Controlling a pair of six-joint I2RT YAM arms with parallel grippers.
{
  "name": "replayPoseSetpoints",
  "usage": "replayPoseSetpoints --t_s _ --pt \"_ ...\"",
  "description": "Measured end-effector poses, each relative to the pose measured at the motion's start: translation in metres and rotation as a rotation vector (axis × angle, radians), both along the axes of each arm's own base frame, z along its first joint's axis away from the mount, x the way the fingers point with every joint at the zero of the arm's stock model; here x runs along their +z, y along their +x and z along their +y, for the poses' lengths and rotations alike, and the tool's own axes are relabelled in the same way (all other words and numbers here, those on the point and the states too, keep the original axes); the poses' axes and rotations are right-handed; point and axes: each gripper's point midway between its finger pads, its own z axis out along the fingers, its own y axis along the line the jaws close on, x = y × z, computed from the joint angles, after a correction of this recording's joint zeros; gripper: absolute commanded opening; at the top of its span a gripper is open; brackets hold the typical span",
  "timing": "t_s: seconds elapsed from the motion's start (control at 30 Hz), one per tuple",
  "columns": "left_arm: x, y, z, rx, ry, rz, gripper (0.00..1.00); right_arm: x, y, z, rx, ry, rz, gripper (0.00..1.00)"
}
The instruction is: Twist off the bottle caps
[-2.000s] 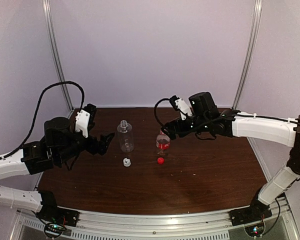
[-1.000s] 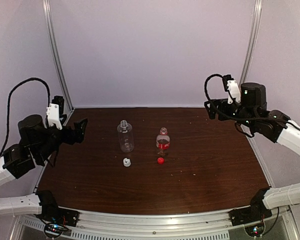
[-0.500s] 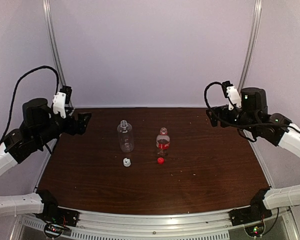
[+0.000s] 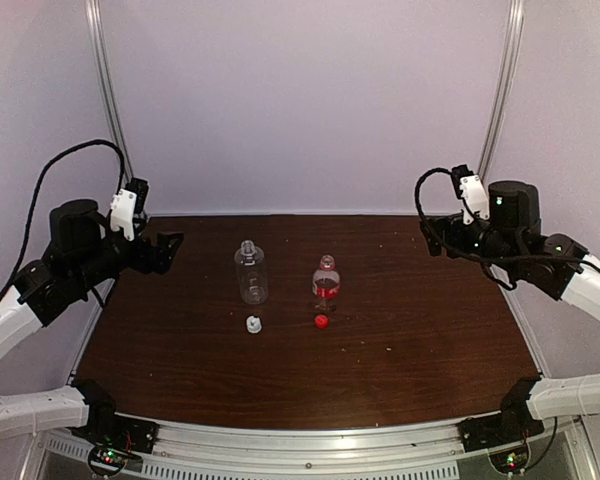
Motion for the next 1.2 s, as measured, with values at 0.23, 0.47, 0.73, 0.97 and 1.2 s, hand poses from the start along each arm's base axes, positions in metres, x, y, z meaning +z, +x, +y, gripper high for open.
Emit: replayPoseSetpoints --t_s 0.23,0.47,0.73,0.97,1.2 --pt "-0.009 -0.008 0.004 -0.003 0.004 -0.018 0.98 -0.001 0.000 -0.012 -0.056 -0.019 -0.015 1.00" --pt "-0.003 -0.009 0.003 -0.013 -0.013 -0.045 0.98 -0.001 -0.003 -0.021 -0.094 -0.037 -0.017 1.00" --pt "-0.007 -0.010 -0.002 -0.042 -0.013 -0.031 0.98 -0.006 -0.004 -0.023 -0.095 -0.041 -0.012 1.00" --pt "-0.006 -0.011 -0.004 -0.056 -0.018 -0.033 0.98 -0.007 -0.004 -0.024 -0.103 -0.037 -0.007 1.00" --pt "-0.005 -0.012 -0.004 -0.059 -0.020 -0.035 0.98 -0.007 -0.002 -0.030 -0.131 -0.038 -0.009 1.00"
